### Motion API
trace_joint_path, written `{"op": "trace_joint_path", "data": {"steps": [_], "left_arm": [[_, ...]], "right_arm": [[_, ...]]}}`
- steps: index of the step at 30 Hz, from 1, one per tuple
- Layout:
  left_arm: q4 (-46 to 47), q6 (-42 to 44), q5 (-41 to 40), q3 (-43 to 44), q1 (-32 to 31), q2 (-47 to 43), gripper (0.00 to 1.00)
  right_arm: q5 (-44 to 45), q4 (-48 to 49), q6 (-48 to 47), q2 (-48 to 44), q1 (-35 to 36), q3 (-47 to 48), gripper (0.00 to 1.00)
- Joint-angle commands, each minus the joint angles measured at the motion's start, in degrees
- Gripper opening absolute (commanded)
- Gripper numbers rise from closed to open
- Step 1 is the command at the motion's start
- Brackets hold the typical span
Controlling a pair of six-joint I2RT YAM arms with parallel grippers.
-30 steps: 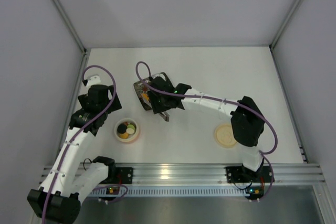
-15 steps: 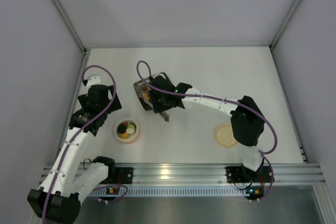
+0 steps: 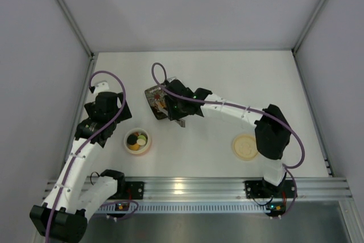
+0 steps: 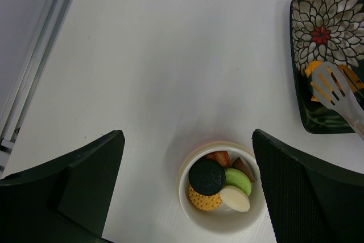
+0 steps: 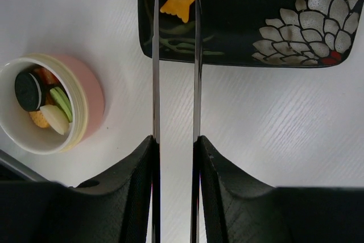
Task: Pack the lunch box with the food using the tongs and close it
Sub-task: Place the fake food in the packing box.
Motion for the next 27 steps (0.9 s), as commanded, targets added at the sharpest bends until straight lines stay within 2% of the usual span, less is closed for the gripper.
{"op": "trace_joint_path", "data": {"steps": [1,17,27], "left_arm": [[0.6,0.2,-0.9,0.3,0.1,-0.8,0.99],[0.7,0.2,-0.9,0.3,0.1,-0.6,0.99],[0.6,0.2,-1.0,0.3,0.1,-0.6,0.99]], "right_arm": [[1.3,2.8,-0.2,-5.5,-1.3,-0.4,0.27],[-0.4,3.9,0.4,-11.7,-0.8,-4.9,0.26],[1.6,4.1,1.2,-17.3,7.3,-7.3,0.27]]}}
